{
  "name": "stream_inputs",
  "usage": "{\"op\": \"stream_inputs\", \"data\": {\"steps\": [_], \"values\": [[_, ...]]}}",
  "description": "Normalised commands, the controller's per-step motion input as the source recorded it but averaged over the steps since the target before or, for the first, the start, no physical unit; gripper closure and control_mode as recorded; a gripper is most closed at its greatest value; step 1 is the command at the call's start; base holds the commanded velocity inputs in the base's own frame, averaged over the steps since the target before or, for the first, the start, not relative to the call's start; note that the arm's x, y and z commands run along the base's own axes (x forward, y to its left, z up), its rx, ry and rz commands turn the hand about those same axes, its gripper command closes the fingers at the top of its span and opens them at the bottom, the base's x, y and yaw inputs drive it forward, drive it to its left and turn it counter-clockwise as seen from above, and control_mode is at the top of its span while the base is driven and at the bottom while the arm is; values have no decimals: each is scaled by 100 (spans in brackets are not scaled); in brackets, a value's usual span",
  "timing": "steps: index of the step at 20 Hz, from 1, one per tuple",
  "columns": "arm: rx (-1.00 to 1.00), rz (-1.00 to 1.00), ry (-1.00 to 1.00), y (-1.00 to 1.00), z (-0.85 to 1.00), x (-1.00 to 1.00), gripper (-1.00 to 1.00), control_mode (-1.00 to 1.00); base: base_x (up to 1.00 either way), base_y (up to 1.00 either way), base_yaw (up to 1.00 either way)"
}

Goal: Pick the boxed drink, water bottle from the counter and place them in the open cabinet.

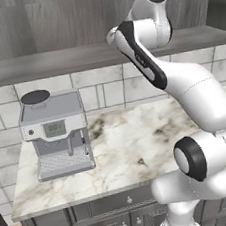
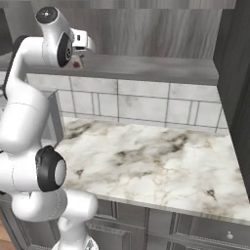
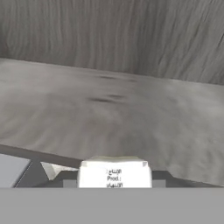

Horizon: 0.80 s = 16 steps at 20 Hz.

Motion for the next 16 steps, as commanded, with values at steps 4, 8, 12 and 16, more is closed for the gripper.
{"op": "stream_inputs", "data": {"steps": [4,8,12,16], "values": [[0,0,-4,1,-14,25,100,-100,0,0,0],[0,0,-7,0,-10,25,100,-100,0,0,0],[0,0,-3,0,-6,28,100,-100,0,0,0],[0,0,0,0,-2,31,100,-100,0,0,0]]}}
